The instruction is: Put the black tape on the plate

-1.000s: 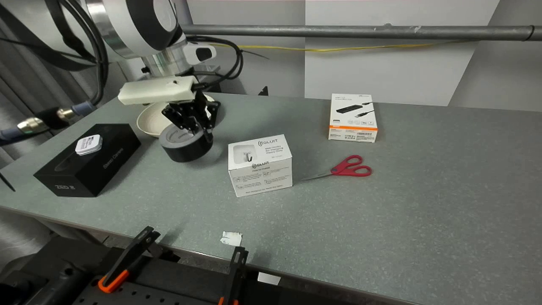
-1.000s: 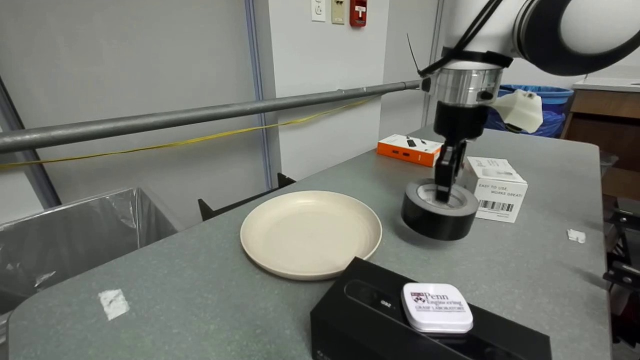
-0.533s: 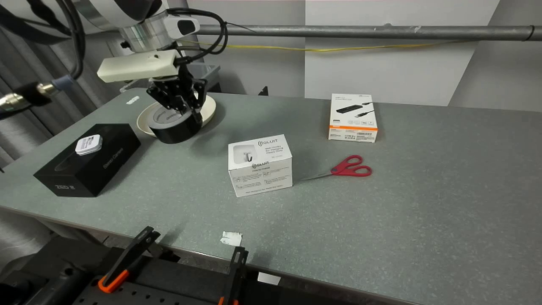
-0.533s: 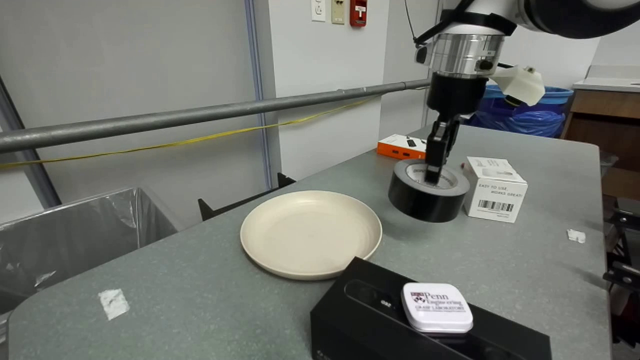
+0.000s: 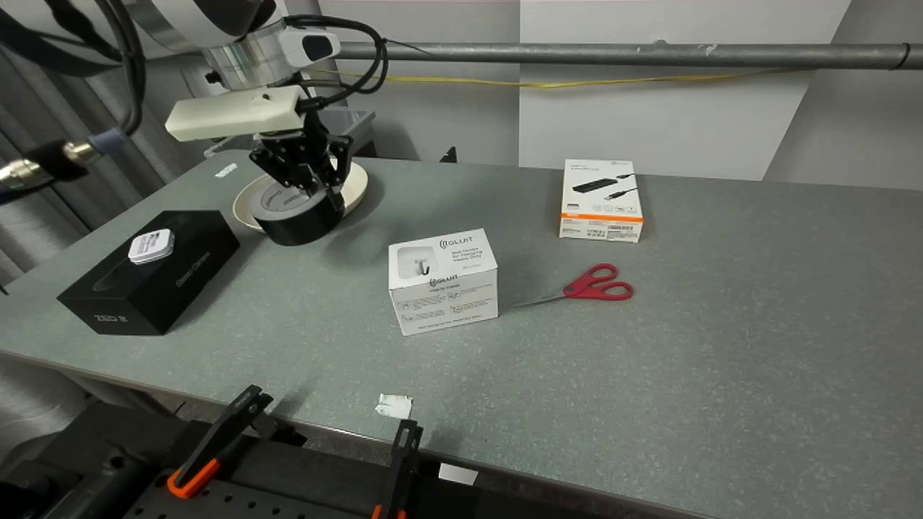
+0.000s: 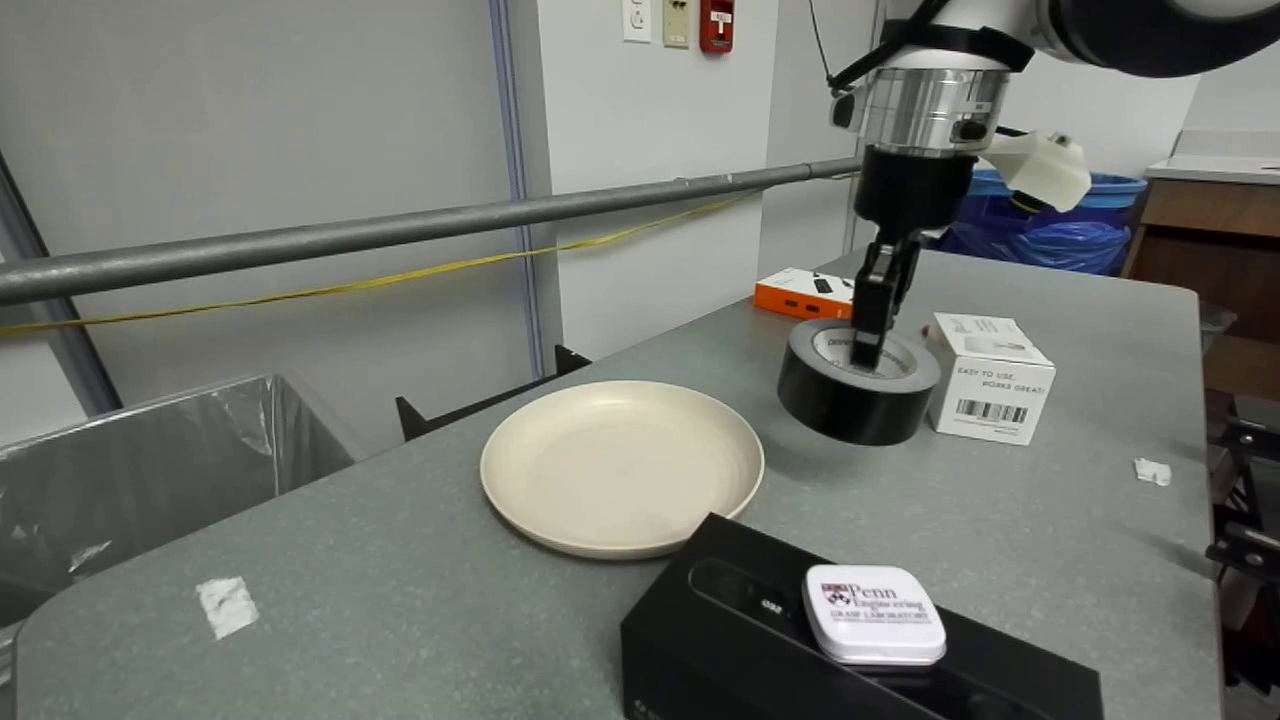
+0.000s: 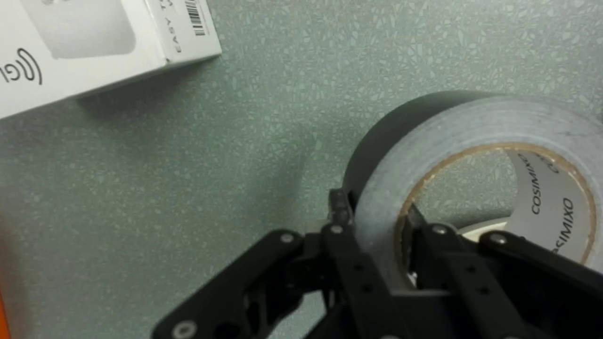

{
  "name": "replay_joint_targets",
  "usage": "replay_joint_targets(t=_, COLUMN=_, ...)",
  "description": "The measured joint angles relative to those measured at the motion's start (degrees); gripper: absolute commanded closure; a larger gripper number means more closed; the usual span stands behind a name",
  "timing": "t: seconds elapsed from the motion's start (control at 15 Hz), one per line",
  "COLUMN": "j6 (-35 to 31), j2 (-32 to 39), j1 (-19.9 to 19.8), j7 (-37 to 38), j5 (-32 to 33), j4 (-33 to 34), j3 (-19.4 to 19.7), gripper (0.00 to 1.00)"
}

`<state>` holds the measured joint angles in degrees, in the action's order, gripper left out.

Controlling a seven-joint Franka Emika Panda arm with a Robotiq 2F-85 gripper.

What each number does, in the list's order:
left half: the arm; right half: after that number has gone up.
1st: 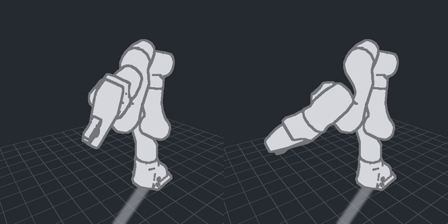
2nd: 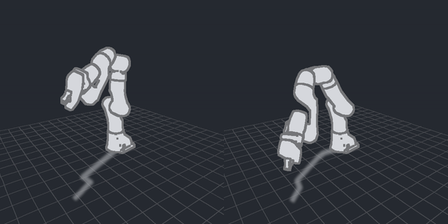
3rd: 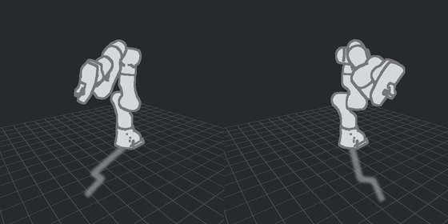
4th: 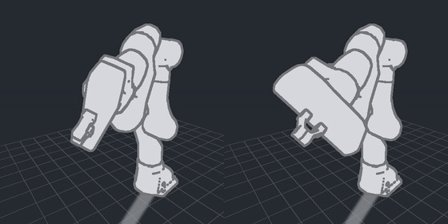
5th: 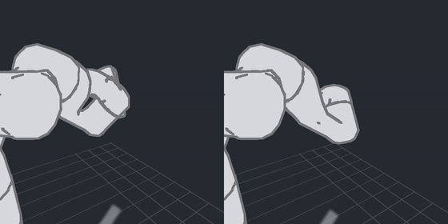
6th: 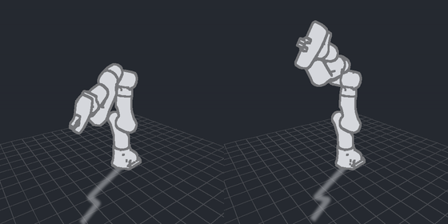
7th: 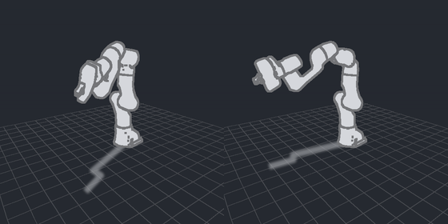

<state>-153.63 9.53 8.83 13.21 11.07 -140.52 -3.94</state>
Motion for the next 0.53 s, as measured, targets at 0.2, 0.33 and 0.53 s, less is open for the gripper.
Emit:
replay_joint_targets(t=0.2, j6=-1.0, j2=1.0, j1=0.0, j7=-0.1, j5=-0.4, j4=0.6, j3=-0.3, gripper=0.94)
replay_joint_targets(t=0.33, j6=-1.4, j2=2.3, j1=0.0, j7=-0.8, j5=-2.7, j4=2.5, j3=-1.1, gripper=0.94)
replay_joint_targets(t=0.53, j6=-1.7, j2=5.5, j1=0.0, j7=-0.8, j5=-5.2, j4=7.5, j3=-2.5, gripper=0.94)
